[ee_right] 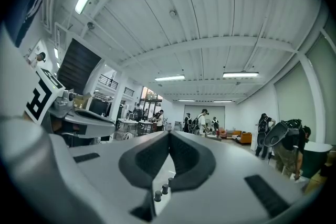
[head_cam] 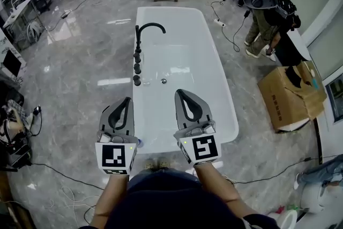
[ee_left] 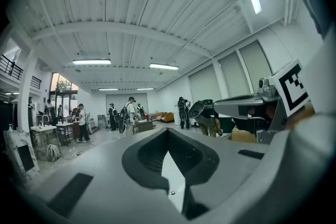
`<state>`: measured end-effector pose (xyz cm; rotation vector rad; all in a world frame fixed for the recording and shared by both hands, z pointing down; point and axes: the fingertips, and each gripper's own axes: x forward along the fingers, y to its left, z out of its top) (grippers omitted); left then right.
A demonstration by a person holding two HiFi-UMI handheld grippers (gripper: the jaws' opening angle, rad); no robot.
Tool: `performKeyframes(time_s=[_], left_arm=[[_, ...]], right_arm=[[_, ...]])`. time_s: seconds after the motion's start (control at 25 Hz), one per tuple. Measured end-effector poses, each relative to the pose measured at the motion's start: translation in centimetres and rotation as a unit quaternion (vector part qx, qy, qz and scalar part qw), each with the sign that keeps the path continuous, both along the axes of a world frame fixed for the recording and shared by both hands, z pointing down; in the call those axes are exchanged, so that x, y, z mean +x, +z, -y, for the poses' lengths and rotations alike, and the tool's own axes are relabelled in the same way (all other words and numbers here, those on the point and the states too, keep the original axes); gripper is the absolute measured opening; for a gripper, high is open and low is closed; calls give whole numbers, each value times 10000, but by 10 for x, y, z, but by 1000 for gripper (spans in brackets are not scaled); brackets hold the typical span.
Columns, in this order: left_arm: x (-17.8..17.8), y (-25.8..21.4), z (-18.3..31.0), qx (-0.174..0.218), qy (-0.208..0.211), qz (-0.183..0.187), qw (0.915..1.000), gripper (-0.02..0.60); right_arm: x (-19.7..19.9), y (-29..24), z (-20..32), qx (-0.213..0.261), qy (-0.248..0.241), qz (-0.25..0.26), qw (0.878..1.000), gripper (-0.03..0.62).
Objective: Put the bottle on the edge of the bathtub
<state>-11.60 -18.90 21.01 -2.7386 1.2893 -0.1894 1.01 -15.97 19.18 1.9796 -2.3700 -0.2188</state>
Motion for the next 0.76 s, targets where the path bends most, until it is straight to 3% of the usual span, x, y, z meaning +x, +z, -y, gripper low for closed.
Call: performKeyframes(time_s=[0.76], left_arm=[[-6, 7, 1, 10, -60, 56, 10000, 23]], right_arm=[[-6, 10, 2, -61, -3, 37, 10000, 26]])
